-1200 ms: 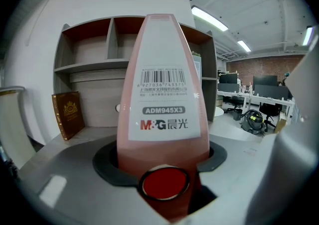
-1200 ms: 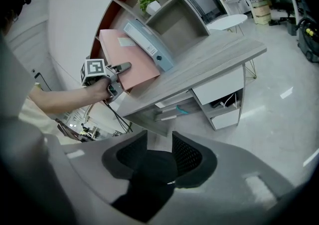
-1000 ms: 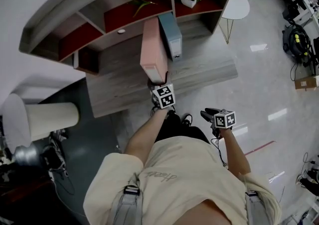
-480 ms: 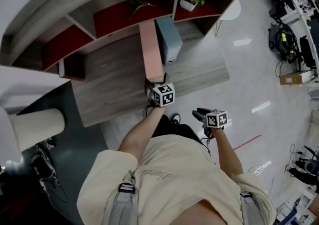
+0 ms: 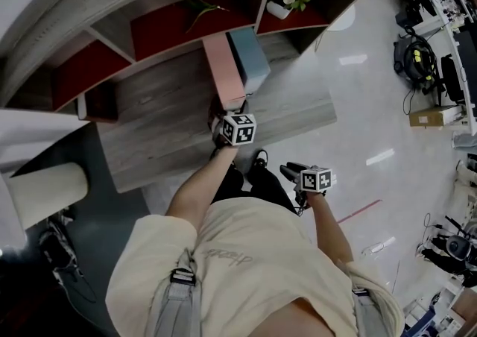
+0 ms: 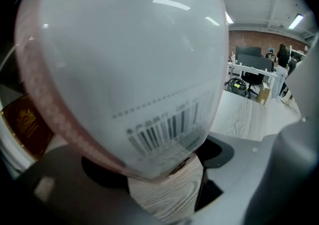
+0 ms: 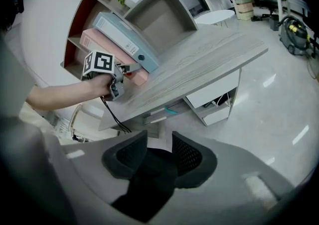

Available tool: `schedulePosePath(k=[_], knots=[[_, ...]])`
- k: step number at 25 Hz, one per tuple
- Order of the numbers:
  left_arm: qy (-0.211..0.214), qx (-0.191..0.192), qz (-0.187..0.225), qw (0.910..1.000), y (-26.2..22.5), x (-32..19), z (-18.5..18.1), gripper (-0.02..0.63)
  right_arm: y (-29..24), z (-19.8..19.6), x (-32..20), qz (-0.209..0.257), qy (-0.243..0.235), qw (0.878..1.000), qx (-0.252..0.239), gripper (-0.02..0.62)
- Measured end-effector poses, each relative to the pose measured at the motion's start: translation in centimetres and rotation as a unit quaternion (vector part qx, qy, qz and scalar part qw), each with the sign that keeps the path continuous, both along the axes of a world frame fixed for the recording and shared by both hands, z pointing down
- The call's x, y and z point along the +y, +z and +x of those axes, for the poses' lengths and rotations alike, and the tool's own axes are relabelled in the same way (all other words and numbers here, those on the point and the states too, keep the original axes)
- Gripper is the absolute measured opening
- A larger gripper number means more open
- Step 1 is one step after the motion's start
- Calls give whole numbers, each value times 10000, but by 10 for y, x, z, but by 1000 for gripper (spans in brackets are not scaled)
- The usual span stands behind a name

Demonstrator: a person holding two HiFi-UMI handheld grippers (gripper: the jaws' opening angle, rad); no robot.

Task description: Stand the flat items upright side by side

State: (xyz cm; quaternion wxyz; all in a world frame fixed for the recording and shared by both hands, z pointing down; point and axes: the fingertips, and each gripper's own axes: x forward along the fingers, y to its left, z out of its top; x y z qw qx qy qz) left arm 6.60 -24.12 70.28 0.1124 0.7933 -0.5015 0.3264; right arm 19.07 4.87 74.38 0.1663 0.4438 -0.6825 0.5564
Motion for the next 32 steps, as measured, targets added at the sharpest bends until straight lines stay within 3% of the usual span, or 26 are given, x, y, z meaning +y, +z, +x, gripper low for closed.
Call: schedulePosePath(k=[7,18,26,32], knots=[[693,-392,-183,9967,7,-14,6,463,11,9,-23,-8,-311,9994,-165,158],[1431,-599,-363,9872,14,-27,3,469,18,22,-48,-106,-680,9973,-252,158],[1391,-426,-537,9879,14,-17,0,463,7,27,-71,105,-969,9948,-284,158],[1206,-283,-604,9905,8,6,-3,457,-12,28,-99,554,-1348,9892,-131,158]])
